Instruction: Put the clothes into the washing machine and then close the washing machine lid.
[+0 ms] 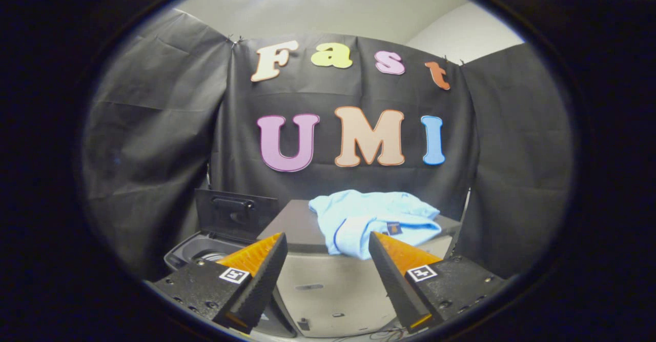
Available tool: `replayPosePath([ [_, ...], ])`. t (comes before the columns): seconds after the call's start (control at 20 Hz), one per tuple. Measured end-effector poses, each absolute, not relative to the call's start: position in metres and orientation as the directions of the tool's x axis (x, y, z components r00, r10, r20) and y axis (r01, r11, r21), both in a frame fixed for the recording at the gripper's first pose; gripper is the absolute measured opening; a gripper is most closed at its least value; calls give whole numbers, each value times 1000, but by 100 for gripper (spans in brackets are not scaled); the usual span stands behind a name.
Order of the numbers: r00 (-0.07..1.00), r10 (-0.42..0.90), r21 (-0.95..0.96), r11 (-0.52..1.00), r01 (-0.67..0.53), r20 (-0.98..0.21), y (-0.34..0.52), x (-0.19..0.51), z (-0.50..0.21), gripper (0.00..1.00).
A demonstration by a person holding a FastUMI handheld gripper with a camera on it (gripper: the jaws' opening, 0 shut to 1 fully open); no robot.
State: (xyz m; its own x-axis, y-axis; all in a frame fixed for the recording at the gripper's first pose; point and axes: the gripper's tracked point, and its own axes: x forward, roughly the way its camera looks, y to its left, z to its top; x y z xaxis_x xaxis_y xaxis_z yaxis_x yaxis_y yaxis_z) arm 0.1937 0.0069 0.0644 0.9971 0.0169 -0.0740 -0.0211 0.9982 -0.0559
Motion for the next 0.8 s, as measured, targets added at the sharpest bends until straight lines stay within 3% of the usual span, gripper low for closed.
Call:
replayPosePath([
  [0.45,959,-91,-86,994,71,-270,-41,323,43,96],
  [0.8,871,-180,-52,983,176,-457,-78,371,-3,97],
])
